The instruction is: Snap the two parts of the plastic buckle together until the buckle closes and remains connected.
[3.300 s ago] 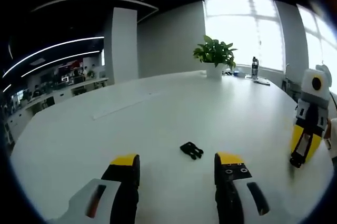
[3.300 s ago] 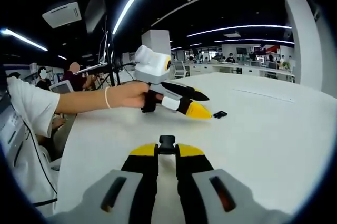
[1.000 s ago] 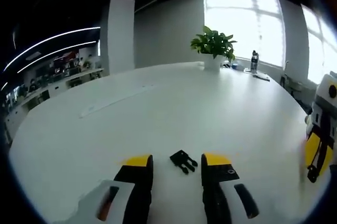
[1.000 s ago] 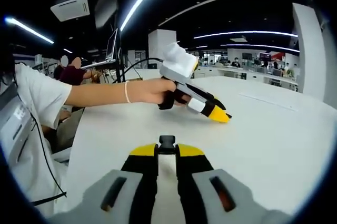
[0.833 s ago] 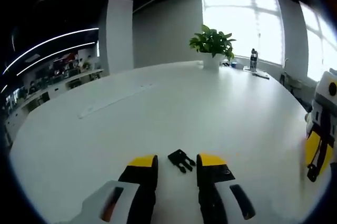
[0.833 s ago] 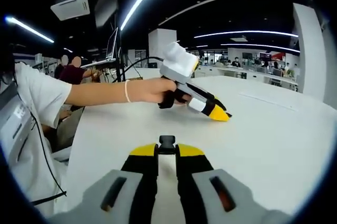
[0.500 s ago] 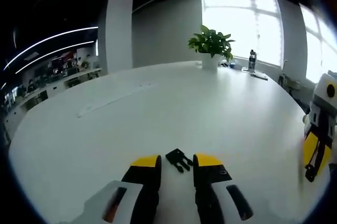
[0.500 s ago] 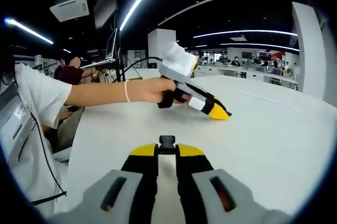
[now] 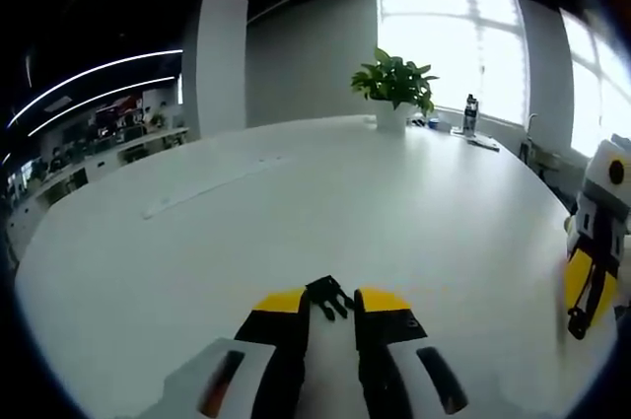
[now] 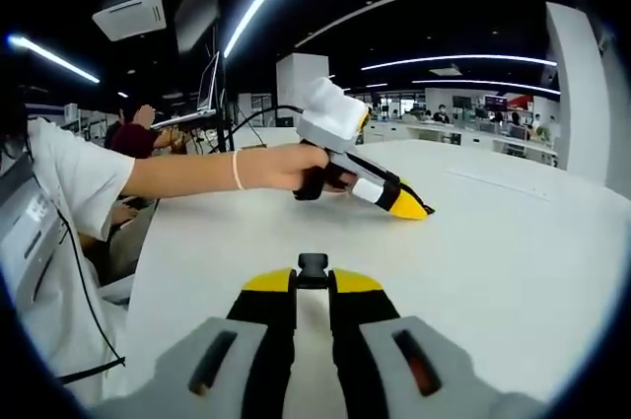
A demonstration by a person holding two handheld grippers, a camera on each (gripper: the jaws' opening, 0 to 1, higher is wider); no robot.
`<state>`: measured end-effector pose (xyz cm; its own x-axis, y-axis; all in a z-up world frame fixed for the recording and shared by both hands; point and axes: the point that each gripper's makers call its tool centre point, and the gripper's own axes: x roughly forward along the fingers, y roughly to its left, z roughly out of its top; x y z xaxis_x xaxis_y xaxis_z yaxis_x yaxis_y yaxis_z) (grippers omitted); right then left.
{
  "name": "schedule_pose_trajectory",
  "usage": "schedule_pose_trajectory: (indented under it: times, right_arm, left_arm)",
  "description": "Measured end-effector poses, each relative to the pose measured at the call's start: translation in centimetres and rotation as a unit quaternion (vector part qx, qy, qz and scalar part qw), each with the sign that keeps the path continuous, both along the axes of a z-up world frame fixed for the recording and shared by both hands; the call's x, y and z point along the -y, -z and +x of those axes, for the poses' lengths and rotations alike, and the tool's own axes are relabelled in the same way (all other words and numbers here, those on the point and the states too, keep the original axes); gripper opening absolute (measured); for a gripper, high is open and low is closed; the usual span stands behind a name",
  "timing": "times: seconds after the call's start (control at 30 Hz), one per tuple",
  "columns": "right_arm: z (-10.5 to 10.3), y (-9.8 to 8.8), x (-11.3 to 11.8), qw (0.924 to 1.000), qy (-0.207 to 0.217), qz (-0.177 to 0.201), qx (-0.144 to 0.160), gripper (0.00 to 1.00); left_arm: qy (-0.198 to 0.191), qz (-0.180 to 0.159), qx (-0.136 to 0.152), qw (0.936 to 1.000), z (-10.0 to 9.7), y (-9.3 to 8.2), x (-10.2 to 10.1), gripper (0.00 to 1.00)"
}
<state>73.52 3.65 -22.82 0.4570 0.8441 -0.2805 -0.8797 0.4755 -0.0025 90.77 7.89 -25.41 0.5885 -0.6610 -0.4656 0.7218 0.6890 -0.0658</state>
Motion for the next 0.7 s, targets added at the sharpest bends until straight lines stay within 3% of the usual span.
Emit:
schedule_pose_trajectory:
  times: [0.2, 0.7]
  right_arm:
    - [-0.07, -0.16, 0.1, 1.0, 0.001, 0.001, 0.001, 0.12]
    - [-0.29, -0.15, -0.13, 1.0, -0.002, 0.0, 0.0, 0.12]
  left_arm:
    - [0.003, -0.006, -0.003, 1.0, -0.05, -0.04, 0.0, 0.12]
    - [0.019, -0.023, -0.014, 0.9994, -0.81, -0.02, -0.11, 0.12]
